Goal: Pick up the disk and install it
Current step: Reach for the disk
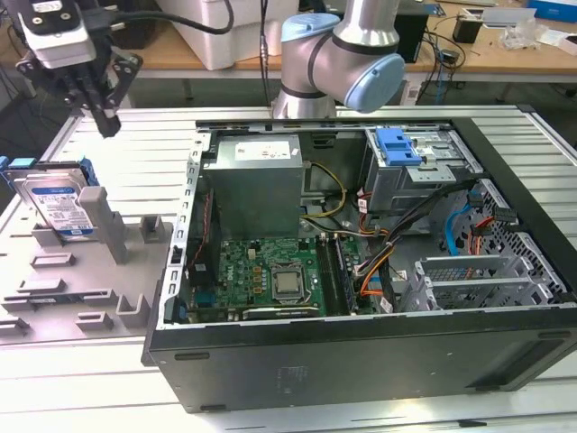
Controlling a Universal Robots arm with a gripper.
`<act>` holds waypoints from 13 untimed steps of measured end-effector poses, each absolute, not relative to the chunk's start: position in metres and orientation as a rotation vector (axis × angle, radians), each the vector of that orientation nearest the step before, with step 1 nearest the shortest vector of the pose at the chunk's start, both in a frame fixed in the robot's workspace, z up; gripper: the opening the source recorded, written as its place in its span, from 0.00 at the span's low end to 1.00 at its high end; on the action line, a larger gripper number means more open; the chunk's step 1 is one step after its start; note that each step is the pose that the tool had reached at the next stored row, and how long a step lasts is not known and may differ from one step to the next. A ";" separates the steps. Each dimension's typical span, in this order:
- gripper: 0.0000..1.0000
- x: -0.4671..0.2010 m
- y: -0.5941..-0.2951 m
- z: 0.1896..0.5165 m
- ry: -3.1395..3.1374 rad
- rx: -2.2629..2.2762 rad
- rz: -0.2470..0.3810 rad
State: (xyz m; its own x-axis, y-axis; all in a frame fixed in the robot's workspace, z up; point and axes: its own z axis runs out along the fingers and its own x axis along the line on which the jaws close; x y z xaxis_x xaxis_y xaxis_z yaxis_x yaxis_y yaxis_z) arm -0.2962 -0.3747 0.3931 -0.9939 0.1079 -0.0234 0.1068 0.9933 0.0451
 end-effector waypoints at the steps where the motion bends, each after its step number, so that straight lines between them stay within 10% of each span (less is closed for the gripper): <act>1: 0.11 -0.299 -0.374 0.393 3.111 0.169 0.068; 13: 0.11 -0.348 -0.364 0.392 3.109 0.193 0.068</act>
State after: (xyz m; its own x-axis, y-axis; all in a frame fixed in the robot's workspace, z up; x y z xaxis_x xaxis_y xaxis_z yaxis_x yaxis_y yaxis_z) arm -0.3478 -0.3641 0.3924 -0.9919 0.1245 -0.0233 0.1233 0.9913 0.0451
